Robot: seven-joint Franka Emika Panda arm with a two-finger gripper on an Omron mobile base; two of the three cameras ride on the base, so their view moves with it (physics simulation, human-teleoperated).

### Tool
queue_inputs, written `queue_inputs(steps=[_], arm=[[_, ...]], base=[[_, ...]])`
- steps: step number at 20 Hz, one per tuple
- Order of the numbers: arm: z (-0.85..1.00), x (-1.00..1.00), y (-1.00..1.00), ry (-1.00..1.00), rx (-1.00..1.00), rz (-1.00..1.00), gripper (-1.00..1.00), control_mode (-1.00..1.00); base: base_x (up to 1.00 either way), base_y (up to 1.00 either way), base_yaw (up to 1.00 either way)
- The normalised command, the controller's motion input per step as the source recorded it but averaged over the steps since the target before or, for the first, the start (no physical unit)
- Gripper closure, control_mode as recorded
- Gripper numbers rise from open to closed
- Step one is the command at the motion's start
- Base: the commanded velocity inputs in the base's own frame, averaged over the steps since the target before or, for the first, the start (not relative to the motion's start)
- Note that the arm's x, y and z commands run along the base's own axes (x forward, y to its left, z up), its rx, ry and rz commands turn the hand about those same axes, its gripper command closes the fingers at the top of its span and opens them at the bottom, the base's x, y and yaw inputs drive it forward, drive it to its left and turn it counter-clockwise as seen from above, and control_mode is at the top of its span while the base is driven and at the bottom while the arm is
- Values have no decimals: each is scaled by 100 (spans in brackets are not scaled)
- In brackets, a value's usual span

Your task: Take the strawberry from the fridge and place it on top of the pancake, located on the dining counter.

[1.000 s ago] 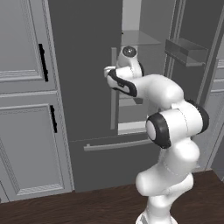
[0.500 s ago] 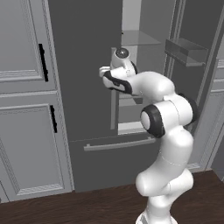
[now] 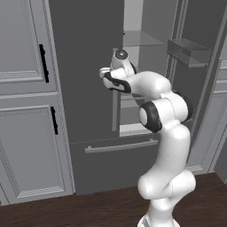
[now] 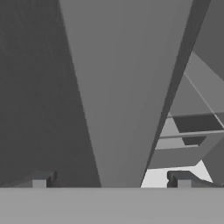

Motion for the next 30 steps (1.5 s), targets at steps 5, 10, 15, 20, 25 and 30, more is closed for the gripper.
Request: queue_inputs(steps=[5,10,15,20,25,30], arm=[[-25,36,-10,0,0,0,-100,-100],[-23,53,8,0,0,0,-100,-100],[-43,69,8,-2,0,0,100,-100],[-65,79,45,-5,0,0,100,-100],[-28,50,89,5,0,0,100,-100],[-9,-31,100,6,0,4,100,-100]], base=[[0,0,0],[0,0,0],[0,0,0],[0,0,0],[0,0,0],[0,0,0]])
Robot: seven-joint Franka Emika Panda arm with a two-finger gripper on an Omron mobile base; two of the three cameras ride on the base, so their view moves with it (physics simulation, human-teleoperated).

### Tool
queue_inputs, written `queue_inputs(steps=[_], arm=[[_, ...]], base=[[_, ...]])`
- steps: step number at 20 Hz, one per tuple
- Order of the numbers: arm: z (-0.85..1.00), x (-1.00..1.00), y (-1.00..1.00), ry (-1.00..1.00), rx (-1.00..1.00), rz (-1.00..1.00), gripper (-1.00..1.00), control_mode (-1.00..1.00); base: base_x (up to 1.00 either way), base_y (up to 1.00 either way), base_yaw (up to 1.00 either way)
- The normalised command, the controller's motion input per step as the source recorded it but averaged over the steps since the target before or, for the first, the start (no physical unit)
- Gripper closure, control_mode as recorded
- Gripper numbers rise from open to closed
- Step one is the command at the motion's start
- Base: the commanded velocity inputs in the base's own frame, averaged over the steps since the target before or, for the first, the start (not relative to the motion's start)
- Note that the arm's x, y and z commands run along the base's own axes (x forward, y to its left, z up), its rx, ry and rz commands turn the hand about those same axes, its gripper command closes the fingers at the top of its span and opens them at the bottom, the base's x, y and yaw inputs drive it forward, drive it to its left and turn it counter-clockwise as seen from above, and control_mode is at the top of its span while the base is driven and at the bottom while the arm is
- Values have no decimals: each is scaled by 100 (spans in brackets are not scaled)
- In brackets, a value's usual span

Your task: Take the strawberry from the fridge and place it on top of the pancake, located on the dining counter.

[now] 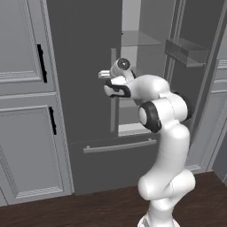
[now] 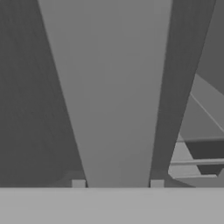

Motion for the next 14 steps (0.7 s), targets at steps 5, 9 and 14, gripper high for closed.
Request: queue_inputs(steps=[5,9,14], arm=[[0,-99,100,0,0,5,100,-100],[0,-99,100,0,-1,1,100,-100],[-14,-80,100,-1,-5,0,100,-100]], base=[[0,0,0],[0,0,0],[0,0,0]])
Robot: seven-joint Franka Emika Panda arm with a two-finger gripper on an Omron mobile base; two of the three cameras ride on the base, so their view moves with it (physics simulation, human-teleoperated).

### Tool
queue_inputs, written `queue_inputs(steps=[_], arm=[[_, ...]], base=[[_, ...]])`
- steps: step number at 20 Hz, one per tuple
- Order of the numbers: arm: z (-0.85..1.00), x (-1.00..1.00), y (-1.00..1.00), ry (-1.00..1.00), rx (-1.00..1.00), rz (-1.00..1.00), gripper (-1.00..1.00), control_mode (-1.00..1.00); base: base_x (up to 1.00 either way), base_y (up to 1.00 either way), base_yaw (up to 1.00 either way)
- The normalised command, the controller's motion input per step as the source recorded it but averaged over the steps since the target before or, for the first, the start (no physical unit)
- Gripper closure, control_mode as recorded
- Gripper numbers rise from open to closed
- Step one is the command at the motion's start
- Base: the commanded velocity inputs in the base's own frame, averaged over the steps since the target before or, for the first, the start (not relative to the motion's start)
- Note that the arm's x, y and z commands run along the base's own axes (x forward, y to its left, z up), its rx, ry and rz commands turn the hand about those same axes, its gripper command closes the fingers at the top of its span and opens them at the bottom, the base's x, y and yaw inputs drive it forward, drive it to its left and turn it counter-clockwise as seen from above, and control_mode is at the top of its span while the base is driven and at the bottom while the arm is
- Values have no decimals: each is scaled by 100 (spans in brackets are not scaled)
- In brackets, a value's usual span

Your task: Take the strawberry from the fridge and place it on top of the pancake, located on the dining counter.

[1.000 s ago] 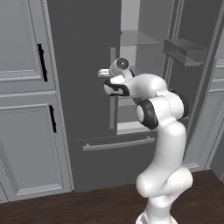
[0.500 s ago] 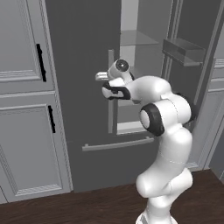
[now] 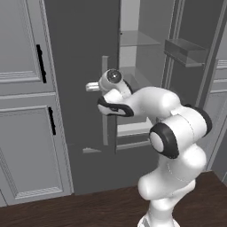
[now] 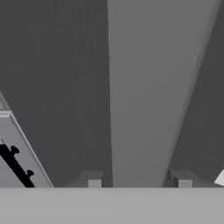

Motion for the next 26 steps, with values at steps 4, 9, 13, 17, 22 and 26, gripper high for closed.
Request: queue_inputs(steps=[4,9,13,17,22,26], arm=[[-24,-62,100,-5,-4,0,100,-100],[-31,-26,100,-2,-1,-2,100,-100],[-27,-8,100,0,-1,-7,100,-100],[-29,-37,100,-2,0,-10,100,-100],[-33,-57,100,-4,0,-15,100,-100],[-44,-12,100,-5,0,-14,100,-100]], base=[[0,0,0],[0,0,0],[0,0,0],[0,0,0],[0,0,0],[0,0,0]])
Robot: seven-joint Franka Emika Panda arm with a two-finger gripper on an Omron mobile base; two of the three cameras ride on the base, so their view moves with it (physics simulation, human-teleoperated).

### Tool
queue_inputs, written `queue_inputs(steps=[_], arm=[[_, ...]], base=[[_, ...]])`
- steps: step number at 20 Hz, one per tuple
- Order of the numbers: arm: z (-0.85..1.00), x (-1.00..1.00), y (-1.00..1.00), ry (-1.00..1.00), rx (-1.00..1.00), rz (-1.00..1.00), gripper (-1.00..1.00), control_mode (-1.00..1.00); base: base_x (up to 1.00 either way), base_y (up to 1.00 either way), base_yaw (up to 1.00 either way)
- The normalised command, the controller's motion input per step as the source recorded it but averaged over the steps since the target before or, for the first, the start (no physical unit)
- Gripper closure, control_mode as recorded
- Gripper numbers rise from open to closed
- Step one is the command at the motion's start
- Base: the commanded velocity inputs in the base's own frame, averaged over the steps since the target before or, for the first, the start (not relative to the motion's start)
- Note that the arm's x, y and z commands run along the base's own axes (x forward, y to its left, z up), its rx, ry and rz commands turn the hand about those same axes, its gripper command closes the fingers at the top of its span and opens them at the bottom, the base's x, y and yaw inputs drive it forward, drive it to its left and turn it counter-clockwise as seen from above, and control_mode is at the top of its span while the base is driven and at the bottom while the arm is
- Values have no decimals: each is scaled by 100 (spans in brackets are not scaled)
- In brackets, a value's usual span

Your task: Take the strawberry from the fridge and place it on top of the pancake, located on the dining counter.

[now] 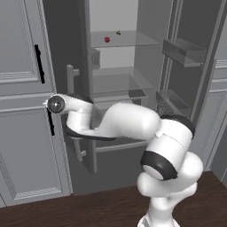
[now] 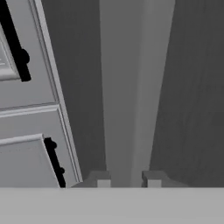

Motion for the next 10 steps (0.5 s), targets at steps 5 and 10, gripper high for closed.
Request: queue_inputs(steps=[5,10], arm=[[-38,0,100,-9,0,-18,100,-100],[-3,-4,100,-17,0,-22,100,-100]], base=[[0,0,0],[0,0,0]])
